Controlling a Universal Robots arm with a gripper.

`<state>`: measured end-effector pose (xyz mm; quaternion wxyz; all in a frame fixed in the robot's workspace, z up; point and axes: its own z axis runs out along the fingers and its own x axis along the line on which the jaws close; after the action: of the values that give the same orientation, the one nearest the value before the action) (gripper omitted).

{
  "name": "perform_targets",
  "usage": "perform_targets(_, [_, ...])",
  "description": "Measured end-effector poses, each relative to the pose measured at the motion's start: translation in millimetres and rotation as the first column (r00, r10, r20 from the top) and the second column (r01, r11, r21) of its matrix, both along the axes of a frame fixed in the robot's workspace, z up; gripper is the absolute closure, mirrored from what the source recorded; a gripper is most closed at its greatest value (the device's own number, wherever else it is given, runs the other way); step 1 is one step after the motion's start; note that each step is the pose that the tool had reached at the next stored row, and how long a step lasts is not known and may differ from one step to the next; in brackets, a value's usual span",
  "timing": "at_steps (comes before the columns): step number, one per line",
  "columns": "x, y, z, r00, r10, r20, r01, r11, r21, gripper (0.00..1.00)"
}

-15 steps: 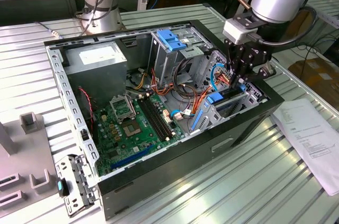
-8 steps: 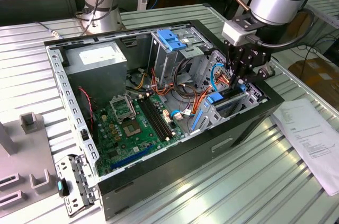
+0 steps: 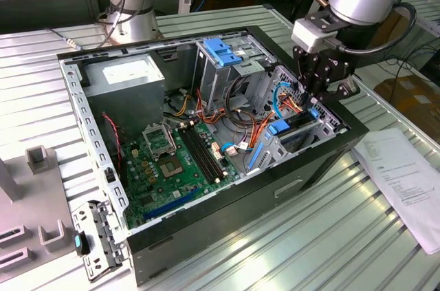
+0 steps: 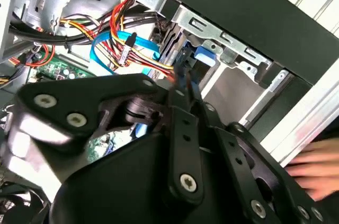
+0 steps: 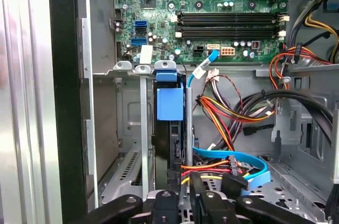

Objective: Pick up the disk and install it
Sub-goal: 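Insert the first disk wire, then insert the second disk wire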

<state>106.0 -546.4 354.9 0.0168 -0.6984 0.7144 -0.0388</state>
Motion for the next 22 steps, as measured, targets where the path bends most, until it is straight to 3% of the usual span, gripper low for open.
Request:
perform_targets(2, [-0.1, 0.0, 0.1, 1.0000, 0.000, 0.0004, 0.000, 1.0000, -0.0001, 0.89])
perform_targets(11, [-0.4, 0.0, 0.5, 1.0000, 0.000, 0.0038, 0.000, 1.0000, -0.0001, 0.89])
perform_targets(16, [-0.2, 0.0, 15.2, 1.0000, 0.000, 0.0025, 0.000, 1.0000, 0.0048, 0.89])
perform_targets(18, [-0.2, 0.1, 30.8, 1.0000, 0.000, 0.0024, 0.000, 1.0000, 0.0046, 0.89])
perform_targets(20, [-4.7, 0.1, 31.0, 1.0000, 0.000, 0.0024, 0.000, 1.0000, 0.0051, 0.89])
perform_targets(22, [-7.2, 4.9, 32.4, 1.0000, 0.000, 0.0024, 0.000, 1.0000, 0.0051, 0.89])
